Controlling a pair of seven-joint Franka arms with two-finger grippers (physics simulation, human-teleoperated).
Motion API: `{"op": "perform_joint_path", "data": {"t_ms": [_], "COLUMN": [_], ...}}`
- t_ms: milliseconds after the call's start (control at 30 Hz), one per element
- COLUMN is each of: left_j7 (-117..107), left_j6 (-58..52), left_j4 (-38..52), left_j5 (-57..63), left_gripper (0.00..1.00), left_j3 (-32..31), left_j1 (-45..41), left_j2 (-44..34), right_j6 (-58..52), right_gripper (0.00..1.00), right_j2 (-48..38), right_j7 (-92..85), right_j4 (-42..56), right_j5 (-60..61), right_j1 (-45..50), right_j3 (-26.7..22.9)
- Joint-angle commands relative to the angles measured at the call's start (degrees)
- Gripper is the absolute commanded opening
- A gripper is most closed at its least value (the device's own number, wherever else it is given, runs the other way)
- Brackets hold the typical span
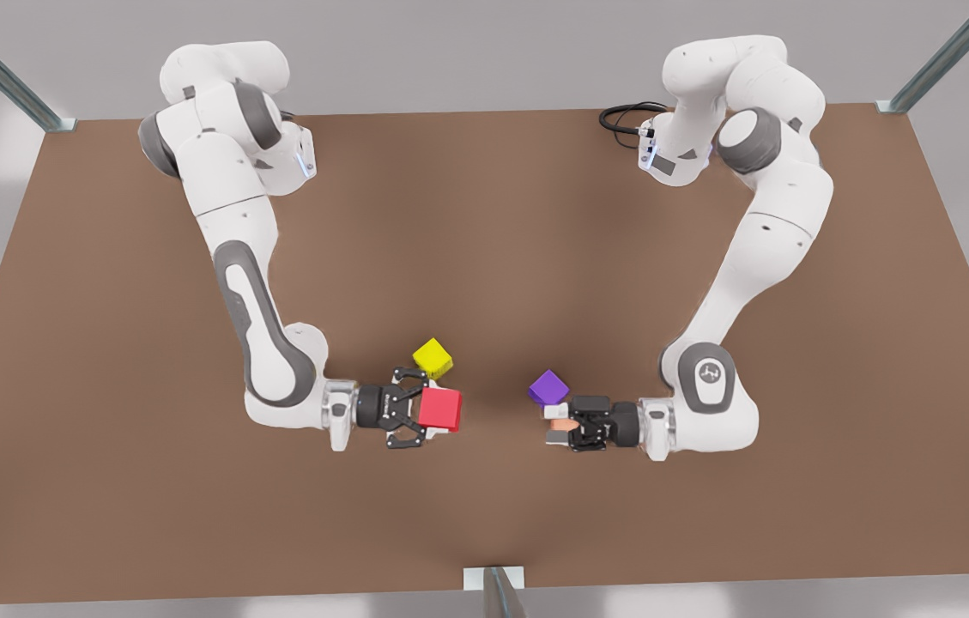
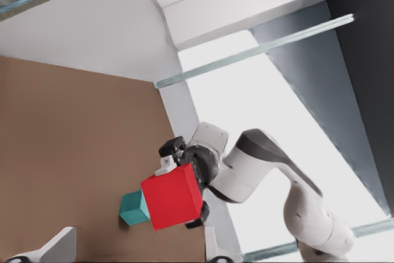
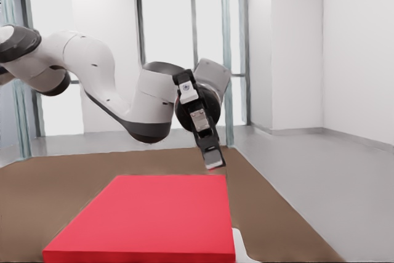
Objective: Pick up red wooden cube and pass to hand red wooden cube and place in blue wooden cube
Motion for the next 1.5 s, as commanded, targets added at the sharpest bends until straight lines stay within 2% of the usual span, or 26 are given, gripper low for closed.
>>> {"op": "perform_joint_path", "data": {"t_ms": [0,33,67,100,167,200,233,267,300,400,533,733,800,933,1000,1467], "left_j7": [-44.0,-63.9,-67.3,-67.2,-63.4,-57.1,-36.5,-33.7,-33.6,-34.4,-35.0,-34.7,-34.7,-34.7,-34.7,-34.9], "left_j6": [-26.7,-34.7,-43.7,-51.2,-52.0,-52.4,-48.0,-38.4,-37.2,-37.2,-46.1,-42.7,-42.8,-43.2,-43.1,-42.4], "left_j4": [0.2,0.3,1.1,4.9,5.2,4.6,-6.2,-19.3,-20.9,-18.9,-18.9,-18.8,-19.0,-19.4,-19.4,-19.4], "left_j5": [40.8,58.6,65.9,66.2,68.6,71.1,65.2,54.6,52.9,48.3,44.1,42.1,42.2,42.1,42.2,42.1], "left_gripper": [1.00,1.00,1.00,1.00,1.00,1.00,1.00,1.00,1.00,1.00,1.00,1.00,1.00,1.00,1.00,1.00], "left_j3": [-0.4,-1.4,-3.4,-3.4,-3.7,-3.8,18.9,40.4,42.4,41.5,41.6,41.4,41.4,41.3,40.9,40.2], "left_j1": [0.2,-3.1,-3.0,-1.4,2.2,2.8,-9.3,-22.5,-22.7,-20.2,-18.6,-17.3,-17.1,-17.5,-17.5,-17.4], "left_j2": [-9.5,-13.1,-15.7,-17.4,-21.1,-23.2,-35.4,-45.3,-46.3,-45.5,-45.1,-45.1,-45.1,-44.2,-41.9,-41.8], "right_j6": [-0.3,-0.4,-0.9,-1.7,-1.8,-2.0,-5.6,-7.4,-11.0,-17.8,-14.8,4.1,8.9,11.2,13.9,16.9], "right_gripper": [0.50,0.50,0.50,0.50,0.50,0.50,0.50,0.50,0.50,0.50,0.49,0.49,0.49,0.49,0.49,0.50], "right_j2": [-1.6,-2.5,-3.8,-5.2,-6.3,-6.7,-7.1,-7.9,-9.0,-15.4,-16.7,-20.2,-19.8,-18.2,-18.6,-20.4], "right_j7": [11.1,11.7,12.3,13.2,17.1,20.6,27.8,34.7,41.6,54.6,65.4,79.0,81.4,84.3,84.3,83.8], "right_j4": [0.1,0.0,0.0,0.0,0.1,0.0,0.0,0.1,0.1,-2.7,-6.5,-19.2,-19.7,-19.7,-22.9,-31.9], "right_j5": [-21.1,-30.5,-39.4,-47.1,-57.8,-62.9,-68.6,-77.1,-81.1,-87.4,-87.8,-86.6,-84.6,-83.1,-83.0,-81.9], "right_j1": [-0.8,-0.8,-0.9,-0.8,-0.8,-0.8,-0.9,-0.3,-0.1,2.5,4.6,5.3,6.3,7.6,8.1,8.7], "right_j3": [-3.2,-5.5,-7.8,-10.7,-14.0,-14.1,-14.7,-14.7,-14.7,-14.7,-14.6,-14.3,-14.3,-14.3,-14.2,-14.2]}}
